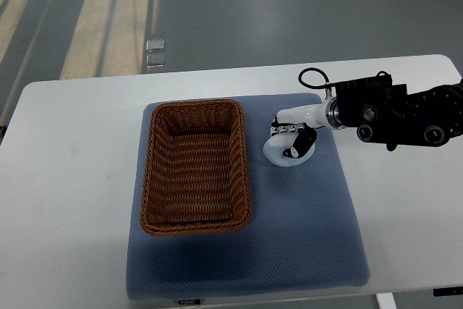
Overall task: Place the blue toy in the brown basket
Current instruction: 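Lift the toy with the right hand and carry it over the basket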
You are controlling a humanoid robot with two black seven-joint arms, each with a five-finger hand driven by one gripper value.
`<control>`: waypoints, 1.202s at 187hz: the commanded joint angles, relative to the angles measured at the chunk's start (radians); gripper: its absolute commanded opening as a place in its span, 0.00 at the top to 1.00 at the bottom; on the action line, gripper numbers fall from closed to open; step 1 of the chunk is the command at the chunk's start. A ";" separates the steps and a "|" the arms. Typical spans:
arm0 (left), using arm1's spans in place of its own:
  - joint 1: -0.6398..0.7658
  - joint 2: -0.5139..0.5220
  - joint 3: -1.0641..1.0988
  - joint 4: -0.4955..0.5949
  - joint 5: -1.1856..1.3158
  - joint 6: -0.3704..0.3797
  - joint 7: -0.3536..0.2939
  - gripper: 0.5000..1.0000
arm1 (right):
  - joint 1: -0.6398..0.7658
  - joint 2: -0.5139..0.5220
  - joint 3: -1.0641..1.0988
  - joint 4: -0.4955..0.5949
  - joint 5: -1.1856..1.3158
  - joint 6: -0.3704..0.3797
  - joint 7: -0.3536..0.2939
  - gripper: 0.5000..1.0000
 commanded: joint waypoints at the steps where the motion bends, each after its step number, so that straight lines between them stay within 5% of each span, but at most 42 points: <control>1: 0.000 0.000 0.000 0.000 0.000 0.000 0.000 0.00 | 0.018 -0.007 0.002 -0.002 0.003 0.002 0.000 1.00; 107: 0.000 0.000 0.000 0.000 0.000 0.000 0.000 0.00 | 0.163 0.036 0.149 -0.008 0.016 -0.002 0.028 1.00; 225: 0.000 0.000 0.000 0.000 0.000 0.000 0.000 0.00 | -0.042 0.258 0.184 -0.046 0.007 -0.088 0.043 1.00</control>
